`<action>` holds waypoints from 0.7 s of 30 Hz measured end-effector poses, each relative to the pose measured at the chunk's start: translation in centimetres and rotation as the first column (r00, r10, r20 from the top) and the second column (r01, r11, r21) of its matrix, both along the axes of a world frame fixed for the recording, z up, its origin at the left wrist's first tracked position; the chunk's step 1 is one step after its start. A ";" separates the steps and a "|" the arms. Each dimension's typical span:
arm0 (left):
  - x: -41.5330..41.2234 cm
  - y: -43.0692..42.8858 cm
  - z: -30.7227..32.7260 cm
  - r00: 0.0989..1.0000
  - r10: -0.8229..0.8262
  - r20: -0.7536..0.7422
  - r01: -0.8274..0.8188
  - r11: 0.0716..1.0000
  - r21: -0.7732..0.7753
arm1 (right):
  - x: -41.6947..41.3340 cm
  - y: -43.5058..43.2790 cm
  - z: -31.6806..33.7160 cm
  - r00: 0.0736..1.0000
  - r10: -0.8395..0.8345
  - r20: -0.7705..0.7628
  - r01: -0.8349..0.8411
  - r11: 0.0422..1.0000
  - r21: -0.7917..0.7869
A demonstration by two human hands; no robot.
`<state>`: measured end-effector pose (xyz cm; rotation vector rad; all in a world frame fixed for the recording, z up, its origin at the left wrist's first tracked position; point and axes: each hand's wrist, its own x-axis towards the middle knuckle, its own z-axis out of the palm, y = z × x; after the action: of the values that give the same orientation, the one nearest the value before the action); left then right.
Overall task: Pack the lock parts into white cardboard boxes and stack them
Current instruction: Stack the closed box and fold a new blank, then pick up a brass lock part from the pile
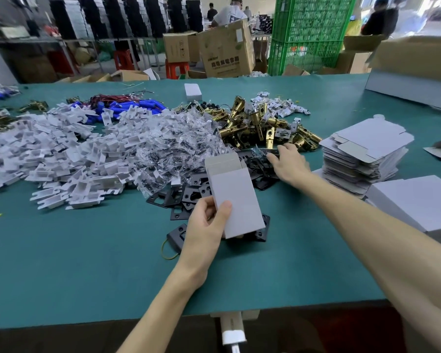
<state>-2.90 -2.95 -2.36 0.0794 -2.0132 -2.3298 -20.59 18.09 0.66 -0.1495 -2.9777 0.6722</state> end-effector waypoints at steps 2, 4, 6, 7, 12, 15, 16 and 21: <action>0.0 0.0 0.0 1.000 -0.008 -0.003 0.008 1.000 0.005 | -0.4 0.0 -0.1 1.000 0.030 0.010 -0.030 0.999 0.035; 0.0 0.0 0.0 1.000 -0.014 0.000 0.014 1.000 0.006 | -0.6 0.0 -0.1 0.999 0.052 0.001 -0.052 0.999 0.016; 0.0 -0.1 -0.1 1.000 -0.015 0.000 0.015 1.000 0.001 | -0.6 -0.1 -0.2 0.999 0.038 -0.021 -0.038 0.999 -0.003; 0.0 -0.1 -0.1 1.000 -0.015 -0.001 0.015 1.000 -0.004 | -0.5 -0.1 -0.1 0.999 0.019 -0.041 -0.019 1.000 -0.011; 0.0 -0.1 0.1 1.000 -0.020 -0.005 0.020 1.000 -0.004 | 0.3 0.4 0.6 0.980 -0.021 -0.199 0.023 1.000 0.005; 0.0 -0.1 0.1 1.000 -0.021 -0.008 0.021 1.000 -0.016 | 0.7 1.4 1.7 0.964 -0.053 -0.260 0.047 0.999 -0.026; 0.1 -0.1 0.1 1.000 -0.023 -0.010 0.023 1.000 -0.021 | 0.9 1.8 2.0 0.963 -0.053 -0.266 0.046 0.998 -0.031; 0.3 -0.1 0.3 0.999 -0.030 -0.017 0.030 0.999 -0.030 | 2.3 2.6 2.4 0.940 -0.019 -0.340 -0.026 0.992 -0.125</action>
<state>-2.63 -3.01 -2.08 0.0278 -2.0549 -2.3090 -18.30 20.72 3.03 -0.0311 -2.6058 0.7991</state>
